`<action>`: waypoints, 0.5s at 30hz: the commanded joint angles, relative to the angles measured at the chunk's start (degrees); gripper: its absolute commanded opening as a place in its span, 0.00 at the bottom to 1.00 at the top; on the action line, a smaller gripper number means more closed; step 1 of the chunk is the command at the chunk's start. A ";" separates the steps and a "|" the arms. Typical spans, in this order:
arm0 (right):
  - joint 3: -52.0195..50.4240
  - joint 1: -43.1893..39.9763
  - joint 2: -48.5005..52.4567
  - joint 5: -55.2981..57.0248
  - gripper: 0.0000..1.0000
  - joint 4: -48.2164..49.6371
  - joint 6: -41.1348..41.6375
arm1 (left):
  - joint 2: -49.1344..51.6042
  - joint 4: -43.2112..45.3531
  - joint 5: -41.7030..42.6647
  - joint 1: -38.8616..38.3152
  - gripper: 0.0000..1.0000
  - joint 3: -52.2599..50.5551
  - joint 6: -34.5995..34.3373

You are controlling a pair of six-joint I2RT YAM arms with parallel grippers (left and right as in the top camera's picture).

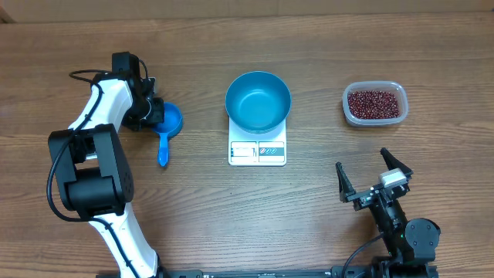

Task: Scoop item into bowl and weigh 150g on scale
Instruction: 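Lower the left gripper and grasp the blue scoop's cup rim, then lift the blue scoop with the left gripper over the teal bowl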

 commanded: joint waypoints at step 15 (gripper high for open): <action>-0.61 0.22 -0.57 0.33 1.00 0.31 0.17 | 0.66 -27.63 14.67 0.09 0.04 33.40 -8.39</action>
